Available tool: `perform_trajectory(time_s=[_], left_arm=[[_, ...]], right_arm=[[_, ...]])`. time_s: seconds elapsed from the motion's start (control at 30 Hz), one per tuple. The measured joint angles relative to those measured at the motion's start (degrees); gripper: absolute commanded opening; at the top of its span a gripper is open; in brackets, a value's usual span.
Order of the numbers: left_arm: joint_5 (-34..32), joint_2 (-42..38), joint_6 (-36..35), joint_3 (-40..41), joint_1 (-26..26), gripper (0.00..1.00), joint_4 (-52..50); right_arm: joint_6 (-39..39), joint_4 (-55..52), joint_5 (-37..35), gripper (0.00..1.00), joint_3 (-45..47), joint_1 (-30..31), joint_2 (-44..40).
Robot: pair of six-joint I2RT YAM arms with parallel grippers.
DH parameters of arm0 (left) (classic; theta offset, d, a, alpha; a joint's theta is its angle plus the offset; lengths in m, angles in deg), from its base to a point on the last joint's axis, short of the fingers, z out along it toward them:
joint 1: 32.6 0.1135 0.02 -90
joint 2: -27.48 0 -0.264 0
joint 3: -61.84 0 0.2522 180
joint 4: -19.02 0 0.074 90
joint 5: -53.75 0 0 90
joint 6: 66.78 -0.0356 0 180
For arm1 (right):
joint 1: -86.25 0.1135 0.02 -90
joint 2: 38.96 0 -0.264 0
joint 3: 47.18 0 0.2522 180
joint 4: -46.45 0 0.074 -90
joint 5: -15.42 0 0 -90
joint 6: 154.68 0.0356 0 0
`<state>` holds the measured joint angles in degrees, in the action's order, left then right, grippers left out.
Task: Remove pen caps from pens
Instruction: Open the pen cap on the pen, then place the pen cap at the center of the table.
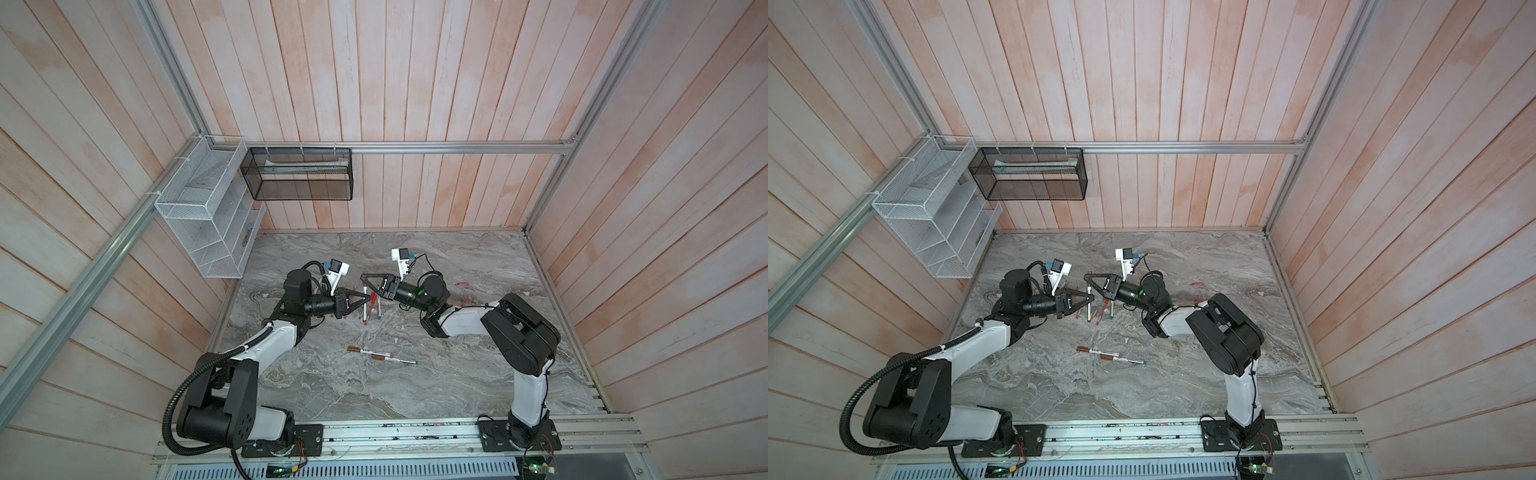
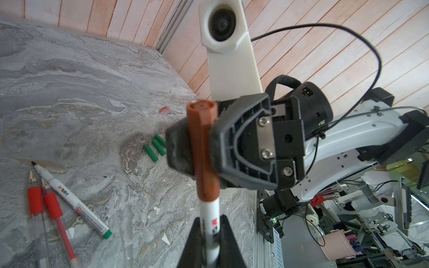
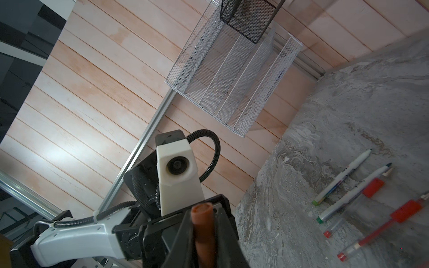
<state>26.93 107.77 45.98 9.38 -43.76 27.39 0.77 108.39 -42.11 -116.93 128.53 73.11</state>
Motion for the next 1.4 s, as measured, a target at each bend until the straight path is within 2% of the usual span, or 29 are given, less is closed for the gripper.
perform_trajectory(time_s=[0.2,0.4,0.63,0.8,0.97,1.07,1.2,1.4], left_arm=[[-0.5,0.2,-1.0,-0.3,-0.1,0.0,-2.6],[-1.7,0.2,-5.2,-1.0,-2.9,0.0,-3.4],[0.0,2.3,-7.4,0.6,-8.3,0.0,-5.5],[-1.9,2.3,-10.0,-0.2,-7.0,0.0,-9.2],[-11.4,1.4,-16.0,-4.2,-1.3,0.0,-16.3],[-19.5,0.2,-20.2,-6.0,2.3,0.0,-18.6],[-31.8,0.3,-27.5,-8.0,4.2,0.0,-21.7],[-44.8,5.2,-33.1,-11.3,10.2,0.0,-24.3]], right_arm=[[-2.6,-3.1,1.7,0.0,0.2,-1.0,-0.9],[-5.3,-10.7,4.8,0.0,2.1,-4.6,-7.3],[-6.7,-12.4,-0.7,0.0,2.2,-15.3,-17.7],[-7.9,-15.1,-2.2,0.0,4.8,-17.2,-21.4],[-14.0,-30.8,-5.2,0.0,7.0,-17.1,-26.4],[-19.1,-42.4,-8.7,0.0,7.6,-17.1,-29.9],[-25.8,-57.5,-13.1,0.0,7.7,-17.1,-32.6],[-32.7,-71.5,-16.9,0.0,12.0,-17.4,-33.3]])
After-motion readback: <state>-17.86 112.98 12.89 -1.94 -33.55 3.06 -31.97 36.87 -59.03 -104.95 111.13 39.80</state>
